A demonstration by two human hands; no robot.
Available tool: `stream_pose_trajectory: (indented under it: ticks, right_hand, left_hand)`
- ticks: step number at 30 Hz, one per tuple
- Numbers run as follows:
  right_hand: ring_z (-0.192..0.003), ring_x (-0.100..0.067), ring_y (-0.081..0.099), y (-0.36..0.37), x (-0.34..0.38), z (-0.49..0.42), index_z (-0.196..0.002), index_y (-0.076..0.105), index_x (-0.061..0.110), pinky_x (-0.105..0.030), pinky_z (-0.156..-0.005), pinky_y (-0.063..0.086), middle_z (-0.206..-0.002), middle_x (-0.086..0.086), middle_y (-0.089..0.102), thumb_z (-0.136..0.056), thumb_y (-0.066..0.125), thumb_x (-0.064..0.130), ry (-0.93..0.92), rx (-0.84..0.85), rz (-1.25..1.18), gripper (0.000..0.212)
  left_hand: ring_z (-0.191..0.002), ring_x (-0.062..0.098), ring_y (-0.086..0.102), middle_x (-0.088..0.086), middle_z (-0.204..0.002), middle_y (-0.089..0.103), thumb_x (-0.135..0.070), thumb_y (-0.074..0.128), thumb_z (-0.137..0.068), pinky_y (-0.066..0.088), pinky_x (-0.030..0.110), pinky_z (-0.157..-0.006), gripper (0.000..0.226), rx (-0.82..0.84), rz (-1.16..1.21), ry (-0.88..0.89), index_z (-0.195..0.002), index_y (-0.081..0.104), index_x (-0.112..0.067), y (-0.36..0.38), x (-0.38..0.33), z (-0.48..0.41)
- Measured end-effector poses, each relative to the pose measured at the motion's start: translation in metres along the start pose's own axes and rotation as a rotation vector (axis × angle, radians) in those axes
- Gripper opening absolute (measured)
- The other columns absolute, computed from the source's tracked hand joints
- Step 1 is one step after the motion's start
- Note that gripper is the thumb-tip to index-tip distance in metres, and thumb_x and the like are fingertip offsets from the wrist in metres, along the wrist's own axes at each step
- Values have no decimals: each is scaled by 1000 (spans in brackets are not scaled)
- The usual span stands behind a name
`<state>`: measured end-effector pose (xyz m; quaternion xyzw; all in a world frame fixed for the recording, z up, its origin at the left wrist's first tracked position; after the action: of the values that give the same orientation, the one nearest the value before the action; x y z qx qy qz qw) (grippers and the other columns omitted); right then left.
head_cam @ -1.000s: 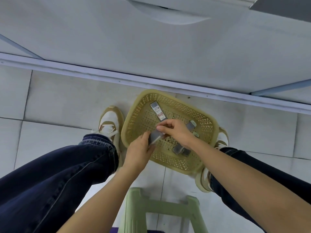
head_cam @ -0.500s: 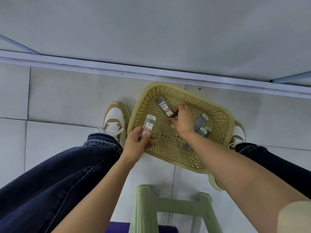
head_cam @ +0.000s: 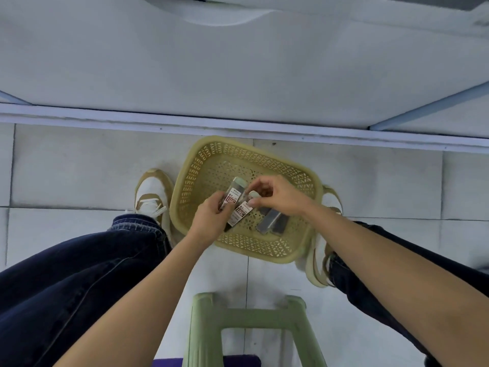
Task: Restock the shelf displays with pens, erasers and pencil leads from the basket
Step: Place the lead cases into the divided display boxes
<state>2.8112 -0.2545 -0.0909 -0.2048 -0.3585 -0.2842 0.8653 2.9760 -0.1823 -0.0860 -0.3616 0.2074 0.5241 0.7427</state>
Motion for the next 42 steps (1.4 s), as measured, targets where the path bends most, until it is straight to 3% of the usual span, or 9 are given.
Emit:
stream_pose_trajectory:
  ticks: [3, 6, 9, 15, 17, 25, 34, 37, 42]
  right_hand:
    - [-72, 0, 67, -10, -2, 15, -100, 62, 18, -10, -63, 47, -84, 6, 71, -75, 81, 17, -3, -136, -66, 32]
    - [-71, 12, 62, -16, -9, 29, -98, 60, 24, -3, -61, 42, -84, 12, 69, -73, 83, 22, 12, -199, -36, 34]
    - [-83, 5, 65, -27, -18, 39, -99, 61, 25, -10, -72, 49, -93, 10, 70, -78, 78, 20, -19, -268, -138, 27]
    - [-112, -14, 51, -75, -67, 66, -132, 48, 14, -30, -94, 46, -130, -5, 50, -94, 60, 22, 142, -869, 87, 41]
    - [-119, -21, 53, -70, -86, 62, -140, 42, 9, -30, -100, 43, -135, -10, 52, -98, 52, 19, 268, -771, 72, 44]
    - [-127, -23, 47, -65, -64, 10, -141, 44, 8, -31, -109, 35, -139, -9, 51, -97, 49, 8, 164, -678, 193, 44]
    - [-124, -23, 49, -88, -26, -20, -135, 52, 6, -29, -109, 36, -134, -13, 52, -91, 54, 0, -94, -744, 272, 44]
    - [-104, -13, 52, -61, -15, -13, -116, 60, 10, -26, -96, 44, -119, -7, 52, -90, 58, 6, -235, -783, 362, 27]
    - [-128, -25, 41, -5, -50, -27, -141, 36, 12, -34, -109, 35, -141, -11, 39, -85, 71, 17, 108, -433, 482, 67]
  left_hand:
    - [-87, 36, 66, 18, -97, 68, -20, 53, -98, 54, 51, -79, 19, 119, 170, -32, -109, 57, -6, 17, -10, 5]
    - [-58, 23, 56, 15, -77, 59, -18, 56, -97, 45, 34, -52, 17, 286, 298, -45, -103, 55, -2, 35, -17, 9]
    - [-51, 9, 50, 2, -69, 60, -20, 57, -97, 37, 25, -46, 13, 322, 281, -36, -95, 61, -8, 46, -22, 6]
    - [-81, 22, 70, 5, -93, 73, -20, 55, -98, 49, 34, -60, 16, 267, 329, -129, -113, 53, -16, 50, -11, -3]
    - [-78, 20, 70, 2, -85, 72, -15, 54, -98, 47, 30, -57, 17, 225, 326, -155, -115, 50, -15, 49, -5, -4]
    - [-58, 14, 53, 9, -81, 61, -2, 52, -94, 50, 31, -58, 20, 75, 279, -215, -112, 47, -10, 41, 9, -14]
    - [-58, 18, 55, 6, -81, 64, -16, 50, -99, 51, 27, -52, 12, -58, 355, -209, -111, 51, -17, 10, 27, -23]
    - [-57, 17, 57, 2, -79, 65, -19, 50, -100, 51, 27, -51, 7, -73, 372, -187, -107, 51, -19, 6, 29, -24]
    - [-56, 13, 58, 1, -80, 66, -21, 50, -100, 52, 25, -52, 9, -61, 374, -171, -109, 52, -20, 4, 34, -23]
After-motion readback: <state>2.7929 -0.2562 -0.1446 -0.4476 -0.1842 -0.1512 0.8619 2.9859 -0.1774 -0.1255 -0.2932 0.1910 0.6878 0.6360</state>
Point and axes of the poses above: each hand's wrist, its own z-axis away from the middle knuckle, its own y-axis out of the palm, x = y × z, the point moved 4 cm from there along -z, towards the middle knuckle
